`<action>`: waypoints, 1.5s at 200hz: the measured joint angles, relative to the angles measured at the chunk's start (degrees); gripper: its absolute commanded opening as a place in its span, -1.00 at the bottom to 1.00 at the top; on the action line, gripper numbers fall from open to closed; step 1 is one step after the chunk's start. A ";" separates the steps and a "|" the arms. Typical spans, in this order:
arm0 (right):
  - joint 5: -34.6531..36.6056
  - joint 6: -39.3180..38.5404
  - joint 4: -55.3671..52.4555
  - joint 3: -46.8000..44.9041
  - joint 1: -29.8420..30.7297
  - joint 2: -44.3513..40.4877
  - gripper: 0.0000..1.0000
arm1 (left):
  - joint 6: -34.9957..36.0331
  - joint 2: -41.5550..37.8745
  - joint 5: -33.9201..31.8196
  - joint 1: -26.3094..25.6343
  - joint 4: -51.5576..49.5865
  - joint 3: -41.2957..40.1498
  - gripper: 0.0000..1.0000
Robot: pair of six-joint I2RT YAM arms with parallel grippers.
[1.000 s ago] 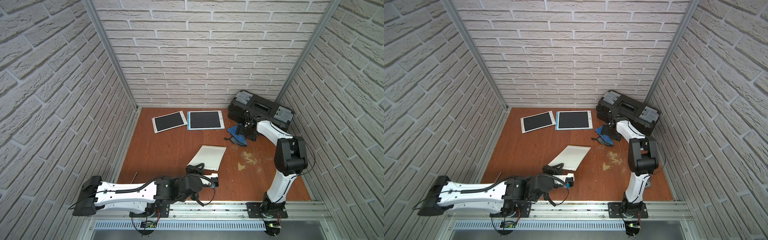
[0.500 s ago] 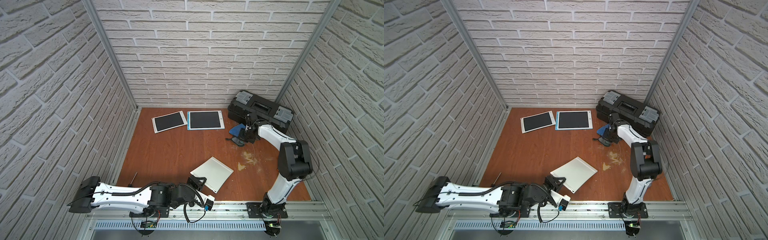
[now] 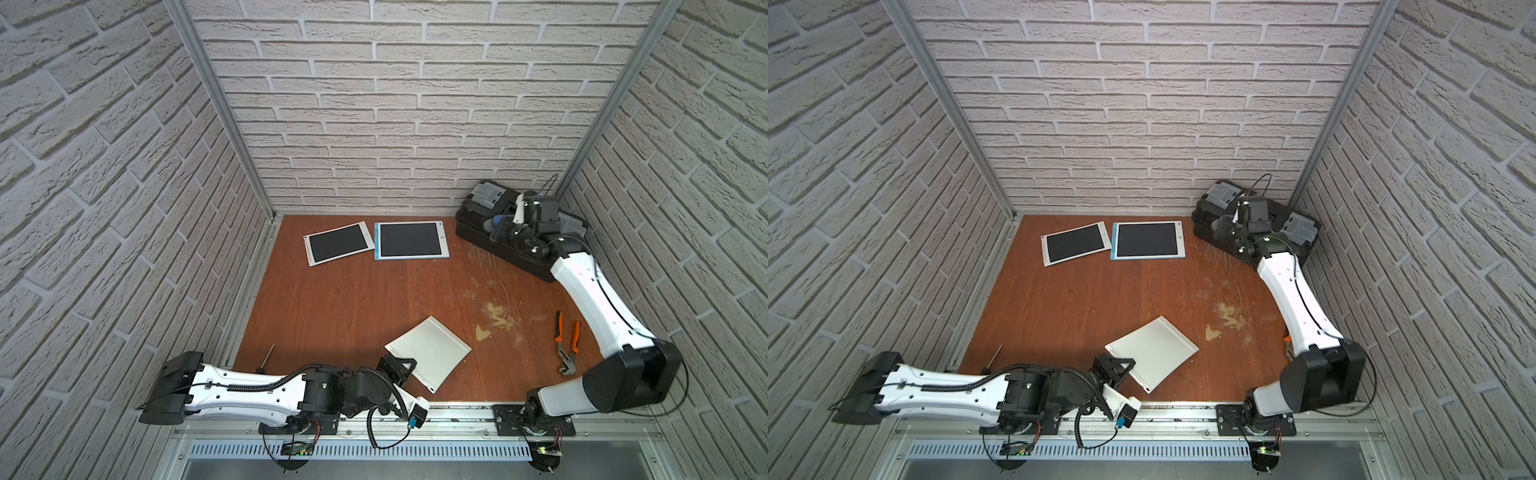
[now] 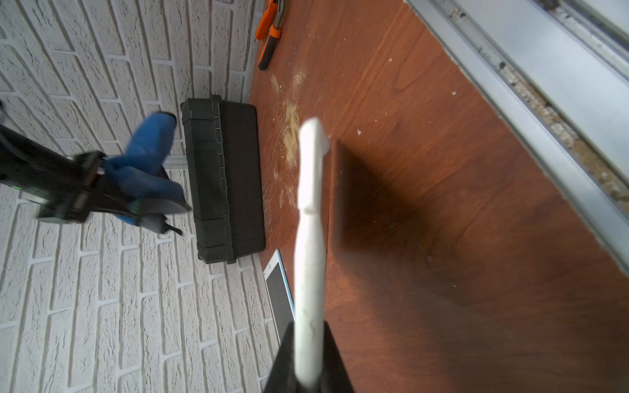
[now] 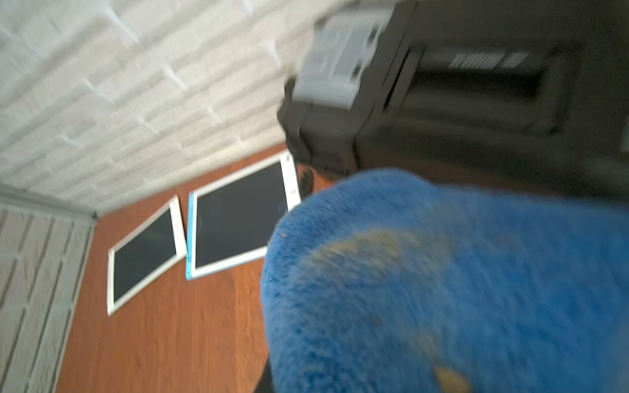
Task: Wipe the drawing tablet
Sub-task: Pick up the cleaning item at the center of the board, then wipe the dirt from the drawing tablet.
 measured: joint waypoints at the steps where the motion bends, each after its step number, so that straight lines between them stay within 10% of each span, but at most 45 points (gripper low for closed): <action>1: -0.17 -0.02 -0.17 -0.35 0.04 0.04 -0.95 | 0.04 0.00 0.02 0.00 0.02 0.00 -1.00; 105: -20.22 -3.98 -7.67 -10.10 3.15 -17.31 -0.95 | 7.96 -14.12 5.53 -0.28 0.22 -6.64 -1.00; 161: -30.23 -4.02 -6.27 -19.02 20.52 -23.04 -0.95 | 7.37 -21.33 8.24 -0.09 -7.82 -6.95 -1.00; 300: -48.63 -0.31 -5.09 -26.67 30.77 -24.92 -0.95 | 0.09 -3.93 8.15 2.71 -10.36 -6.36 -1.00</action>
